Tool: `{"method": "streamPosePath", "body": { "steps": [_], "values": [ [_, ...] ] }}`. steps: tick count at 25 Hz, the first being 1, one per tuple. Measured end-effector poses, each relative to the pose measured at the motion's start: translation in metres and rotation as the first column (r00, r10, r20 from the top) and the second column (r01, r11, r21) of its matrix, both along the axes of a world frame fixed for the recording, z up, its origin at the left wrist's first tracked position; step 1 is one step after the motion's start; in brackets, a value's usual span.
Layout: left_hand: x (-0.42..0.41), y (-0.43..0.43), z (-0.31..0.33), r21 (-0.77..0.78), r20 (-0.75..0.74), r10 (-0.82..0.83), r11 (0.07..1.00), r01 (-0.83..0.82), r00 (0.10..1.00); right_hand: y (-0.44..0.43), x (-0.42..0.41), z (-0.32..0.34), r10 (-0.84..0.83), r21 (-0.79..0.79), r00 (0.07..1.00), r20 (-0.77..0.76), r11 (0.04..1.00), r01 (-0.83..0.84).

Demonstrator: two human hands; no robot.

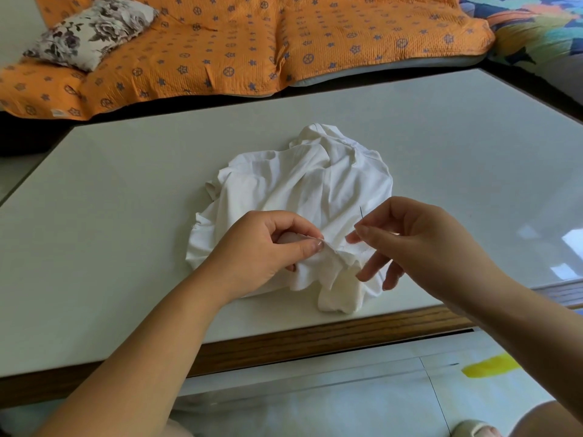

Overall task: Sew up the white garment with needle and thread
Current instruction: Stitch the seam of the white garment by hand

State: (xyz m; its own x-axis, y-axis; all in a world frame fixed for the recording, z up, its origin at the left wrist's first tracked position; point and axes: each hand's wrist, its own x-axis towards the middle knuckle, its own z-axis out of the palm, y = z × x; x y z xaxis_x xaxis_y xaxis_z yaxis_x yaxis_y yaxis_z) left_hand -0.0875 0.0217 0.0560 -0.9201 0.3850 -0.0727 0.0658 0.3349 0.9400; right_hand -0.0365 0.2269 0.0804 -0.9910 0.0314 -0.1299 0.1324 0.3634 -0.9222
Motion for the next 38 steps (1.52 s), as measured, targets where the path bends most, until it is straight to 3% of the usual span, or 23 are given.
{"method": "streamPosePath", "body": {
  "steps": [3,10,17,25,30,38],
  "values": [
    [0.001,0.0,0.001,0.013,0.013,0.009,1.0,-0.009,1.0,-0.008,0.01,0.005,0.012,0.104,0.998,-0.066,0.995,-0.005],
    [0.003,0.003,0.0,-0.007,0.04,-0.01,1.0,0.011,0.999,-0.026,0.014,-0.014,0.035,0.184,0.996,-0.086,0.983,-0.019],
    [0.003,0.0,0.002,0.05,0.099,-0.029,0.998,0.024,0.995,-0.024,0.008,-0.012,0.003,0.021,0.998,-0.057,1.0,-0.002],
    [0.003,-0.003,0.002,0.079,0.095,-0.039,0.996,0.032,0.995,-0.007,-0.003,-0.005,0.009,-0.022,0.999,-0.034,1.0,-0.01],
    [0.003,-0.004,0.004,0.075,0.101,-0.054,0.996,0.046,0.993,-0.002,0.0,-0.002,0.19,0.158,0.982,-0.011,0.97,-0.186],
    [0.003,-0.004,0.003,0.112,0.115,-0.069,0.992,0.057,0.991,-0.001,0.002,-0.004,0.266,0.158,0.964,0.002,0.952,-0.263]
  ]
}}
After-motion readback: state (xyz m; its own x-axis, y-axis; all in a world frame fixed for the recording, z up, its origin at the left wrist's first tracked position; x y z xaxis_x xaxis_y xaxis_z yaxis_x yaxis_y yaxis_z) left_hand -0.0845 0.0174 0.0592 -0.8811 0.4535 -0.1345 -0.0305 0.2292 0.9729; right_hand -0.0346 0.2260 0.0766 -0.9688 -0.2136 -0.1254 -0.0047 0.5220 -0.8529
